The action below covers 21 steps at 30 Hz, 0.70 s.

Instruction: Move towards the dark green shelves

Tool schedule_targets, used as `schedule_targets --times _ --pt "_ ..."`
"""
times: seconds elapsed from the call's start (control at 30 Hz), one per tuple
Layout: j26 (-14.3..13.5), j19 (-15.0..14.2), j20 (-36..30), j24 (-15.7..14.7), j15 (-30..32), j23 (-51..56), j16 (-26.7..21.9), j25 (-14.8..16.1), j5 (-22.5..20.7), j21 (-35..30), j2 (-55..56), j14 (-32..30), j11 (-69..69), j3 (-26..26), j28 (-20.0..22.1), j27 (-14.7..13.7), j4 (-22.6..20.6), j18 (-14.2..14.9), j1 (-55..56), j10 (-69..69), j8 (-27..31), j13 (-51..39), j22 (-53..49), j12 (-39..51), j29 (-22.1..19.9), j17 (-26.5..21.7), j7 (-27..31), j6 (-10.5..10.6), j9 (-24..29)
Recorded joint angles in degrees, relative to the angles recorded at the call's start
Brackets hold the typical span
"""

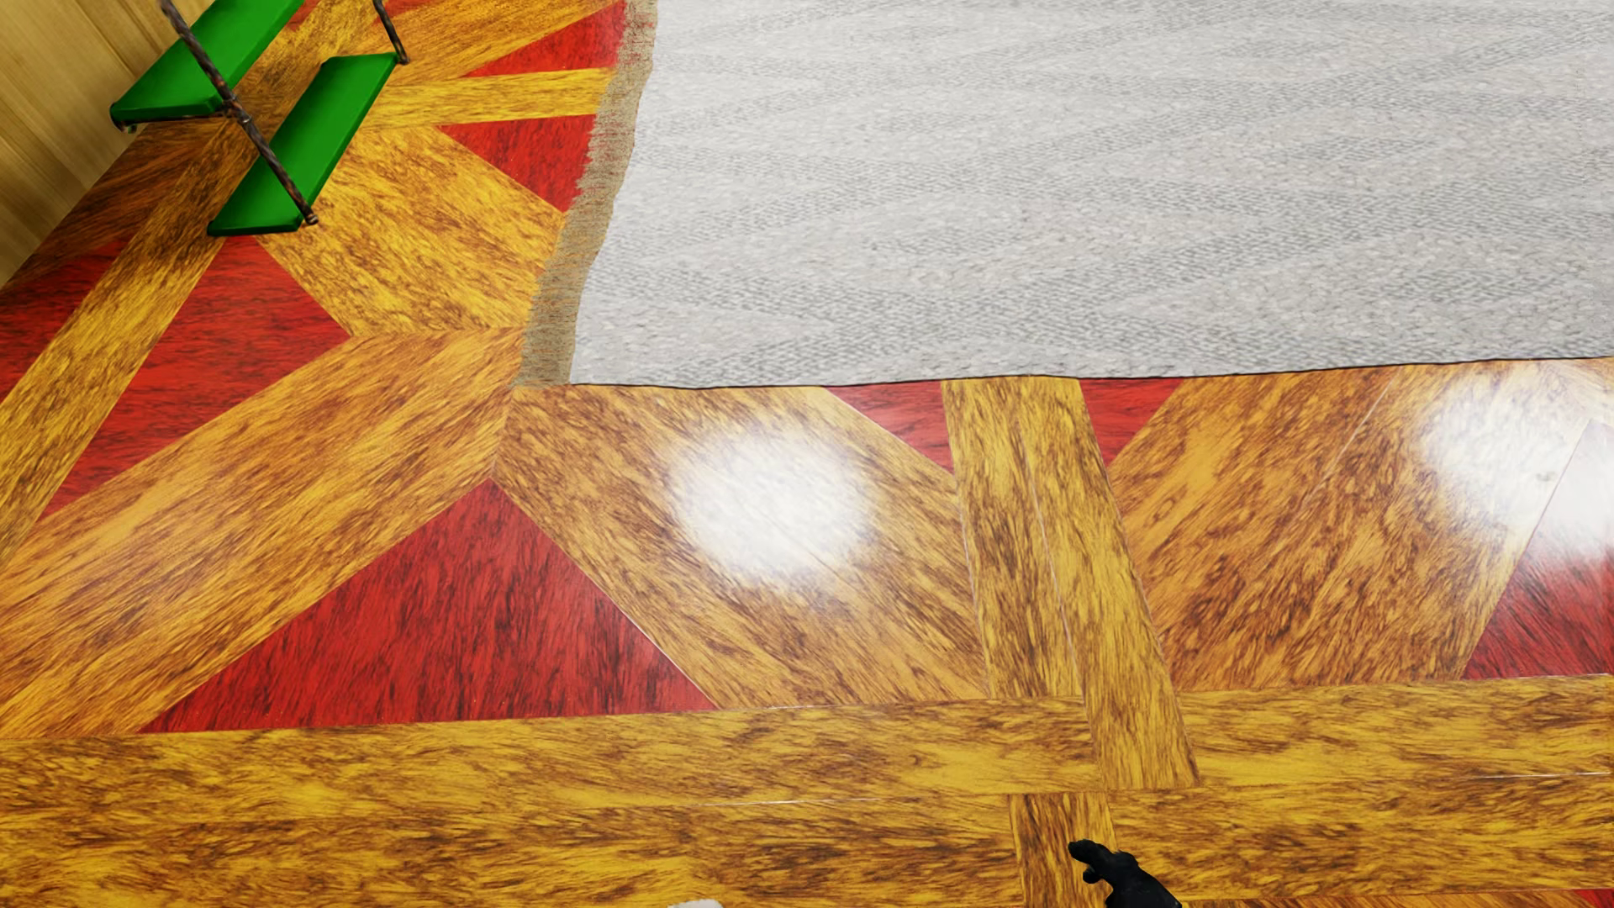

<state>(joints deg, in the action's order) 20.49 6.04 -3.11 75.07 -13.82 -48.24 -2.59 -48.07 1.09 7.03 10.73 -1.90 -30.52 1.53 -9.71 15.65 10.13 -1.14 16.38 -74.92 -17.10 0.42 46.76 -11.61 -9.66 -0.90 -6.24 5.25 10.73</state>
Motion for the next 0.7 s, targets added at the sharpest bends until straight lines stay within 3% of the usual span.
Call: schedule_targets --times 0.07,0.13,0.2,0.23,0.27,0.3,0.33,0.37,0.4,0.43,0.5,0.53,0.6,0.63,0.7 --pt "-0.64 -0.54 2.87 -0.69 -2.34 2.33 1.34 -0.44 -2.64 -2.82 -5.48 1.54 3.39 1.85 -0.21 -2.52 -1.0 -0.67 6.71 8.88 2.65 -7.45 -2.35 -3.34 -0.66 -1.36 -0.73 0.33 -0.35" --pt "-1.09 -1.04 5.17 -1.12 -4.96 6.34 1.6 -0.64 -4.56 -6.19 -10.43 1.21 6.08 3.21 0.47 -5.16 0.01 -3.81 9.64 26.83 4.75 -13.13 -3.74 -4.61 -1.75 -2.69 -6.38 0.6 -0.74" --pt "-2.61 -1.71 5.72 0.0 -6.71 11.14 0.47 -1.16 -6.33 -8.85 -15.48 -1.89 9.7 3.54 -0.4 -6.77 -2.69 -0.18 8.89 52.39 5.83 -16.61 -4.36 -4.38 -2.38 -3.87 -13.92 0.84 -1.14" --pt "-3.61 -2.1 6.19 0.22 -7.59 13.66 -0.39 -1.07 -7.22 -9.34 -18.17 -0.32 11.54 3.47 -1.4 -7.51 -5.81 4.68 9.53 62.48 5.86 -17.26 -5.01 -3.94 -3.29 -4.09 -13.95 0.81 -1.3" --pt "-4.4 -2.45 6.68 0.32 -8.55 15.79 -1.24 -0.76 -7.9 -9.36 -20.88 1.05 12.64 3.44 -2.42 -8.4 -8.58 5.08 10.82 67.87 5.81 -16.96 -5.73 -3.39 -4.83 -4.15 -10.08 0.64 -1.42" --pt "-4.79 -2.56 7.17 0.5 -9.06 17.08 -1.98 -0.33 -8.65 -9.32 -23.41 3.34 12.91 3.18 -2.86 -8.5 -9.35 4.88 11.4 67.47 5.23 -15.95 -6.24 -2.69 -5.07 -4.21 -10.49 0.5 -1.55" --pt "-4.88 -2.39 7.91 0.32 -8.89 17.61 -2.09 -0.64 -8.94 -9.76 -25.41 1.15 12.28 3.02 -2.7 -8.41 -8.93 1.37 10.79 64.94 4.83 -14.43 -6.64 -1.94 -4.92 -4.48 -13.3 0.18 -1.66" --pt "-4.38 -1.38 8.99 0.0 -7.56 16.79 -1.61 -1.24 -8.7 -10.63 -27.22 -1.3 10.14 3.15 -1.51 -7.61 -7.97 -6.26 10.39 61.09 5.19 -12.79 -7.08 -1.5 -4.4 -4.59 -15.44 -0.58 -1.7" --pt "-3.06 -1.91 10.47 -0.51 -4.21 14.66 -0.77 -1.85 -8.0 -11.65 -27.48 -4.35 5.35 3.5 0.6 -6.57 -6.29 -10.56 9.86 56.65 6.03 -11.03 -7.67 -1.5 -3.99 -4.26 -17.05 -1.62 -1.59" --pt "-1.81 -2.16 11.88 -1.61 2.13 10.94 0.61 -2.53 -6.14 -12.72 -26.27 -3.45 -1.8 3.99 2.89 -4.77 -5.22 -12.65 9.24 51.66 6.16 -9.12 -7.76 -1.49 -1.93 -4.25 -18.03 -2.78 -1.44" --pt "-0.79 -8.02 13.14 -4.09 13.56 2.3 3.43 -2.17 -0.87 -12.26 -18.53 3.09 -23.97 4.37 6.9 0.01 -5.61 -12.58 6.36 45.92 6.77 -5.32 -5.58 0.53 4.43 -4.21 -19.14 -5.04 -1.17" --pt "-0.23 -7.62 12.33 -3.61 18.12 -1.78 4.26 -1.92 2.68 -11.26 -13.48 5.59 -33.93 4.13 9.75 2.94 -6.9 -12.18 3.94 45.32 6.67 -3.29 -3.65 2.43 8.65 -4.39 -19.24 -6.1 -1.08" --pt "-0.28 -3.87 9.14 -0.51 12.08 -4.51 5.37 -0.35 9.46 -7.57 -3.39 8.65 -46.01 2.73 16.46 5.65 -10.8 -11.15 -1.97 47.68 6.73 2.88 0.17 7.18 14.79 -4.57 -17.74 -7.76 -0.99" --pt "-1.36 -3.52 8.0 -0.34 11.49 -3.79 6.23 -0.69 12.41 -6.55 1.49 9.68 -48.31 1.62 19.27 5.48 -13.05 -10.7 -4.96 49.49 7.28 6.7 0.43 9.64 16.41 -5.02 -16.19 -8.27 -1.02" --pt "-4.77 -1.19 5.18 -1.87 11.03 0.17 6.88 -0.85 15.0 -4.12 9.81 11.51 -45.06 -0.8 21.84 1.82 -16.76 -9.83 -11.01 53.23 8.56 15.58 -1.43 13.6 16.49 -5.07 -11.89 -8.92 -1.28"
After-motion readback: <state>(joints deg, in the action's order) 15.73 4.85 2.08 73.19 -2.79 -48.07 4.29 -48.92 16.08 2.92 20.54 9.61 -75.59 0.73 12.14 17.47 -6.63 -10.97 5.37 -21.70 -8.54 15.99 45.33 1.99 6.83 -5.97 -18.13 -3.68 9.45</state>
